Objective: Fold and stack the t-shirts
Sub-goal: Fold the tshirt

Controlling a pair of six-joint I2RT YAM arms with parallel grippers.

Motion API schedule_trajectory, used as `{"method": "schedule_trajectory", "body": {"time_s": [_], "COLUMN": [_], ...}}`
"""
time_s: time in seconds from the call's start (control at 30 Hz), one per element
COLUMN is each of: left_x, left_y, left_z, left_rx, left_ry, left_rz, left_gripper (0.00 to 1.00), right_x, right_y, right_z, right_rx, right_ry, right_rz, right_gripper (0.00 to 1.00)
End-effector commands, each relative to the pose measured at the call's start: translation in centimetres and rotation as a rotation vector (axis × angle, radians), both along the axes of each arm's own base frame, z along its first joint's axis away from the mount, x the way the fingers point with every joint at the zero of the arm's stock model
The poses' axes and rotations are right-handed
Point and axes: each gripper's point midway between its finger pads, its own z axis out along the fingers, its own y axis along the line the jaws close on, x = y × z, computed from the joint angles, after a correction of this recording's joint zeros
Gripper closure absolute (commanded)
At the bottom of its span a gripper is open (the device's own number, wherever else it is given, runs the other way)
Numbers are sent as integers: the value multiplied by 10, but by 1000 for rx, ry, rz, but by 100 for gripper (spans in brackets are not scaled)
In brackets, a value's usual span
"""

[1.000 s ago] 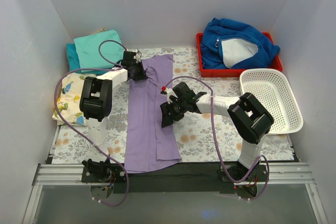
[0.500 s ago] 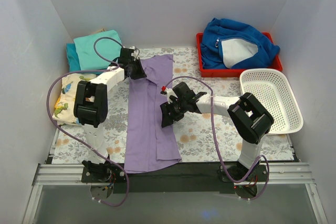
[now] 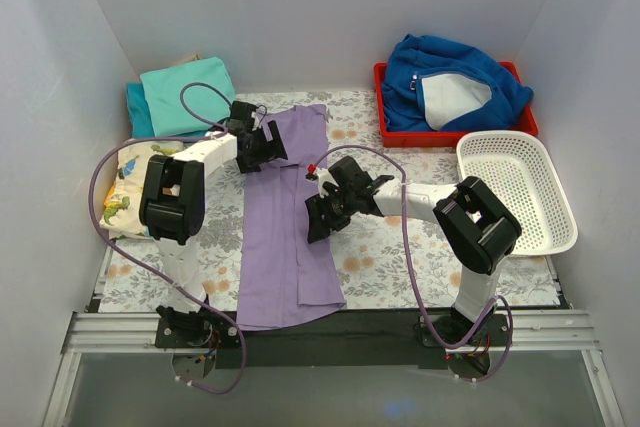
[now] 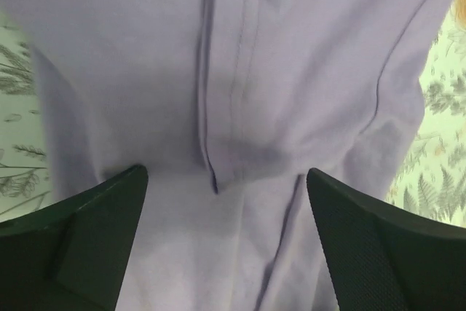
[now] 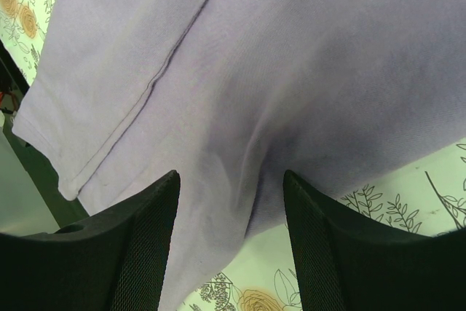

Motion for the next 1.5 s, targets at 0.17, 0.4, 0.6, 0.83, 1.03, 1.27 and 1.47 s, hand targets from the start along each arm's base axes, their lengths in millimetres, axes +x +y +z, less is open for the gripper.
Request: {"method": "schedule_trajectory", "body": {"time_s": [0.17,0.4,0.6,0.83,1.03,1.27,1.47], "left_x": [-4,-87,-173,-215,-233,-253,-250], "left_y": [17,15,12,17,15,14,16], "left_z": [46,59,63,61,51,36,38], "left_rx": [59,-55,-133,-154,-162,-144,-128], "left_ry": [-85,-32,4,33,79,170,143], "left_rz": [48,42,59,115,134,194,225], "left_gripper": [7,7,6,6,6,6,5], "right_x": [16,-7,-50,-117,-150,-164,-158], "right_y": [-19,-43,-63,-77,-69,-62,-44], "right_z": [25,40,33,19,23,11,4], "right_rx": [-59,-76,-70,-89,-26,-23,8], "right_ry": [-150,-136,-25,107,157,195,192], "right_rz": [-74,-77,-29,49,84,106,128], "right_gripper": [35,34,34,34,34,34,34]}}
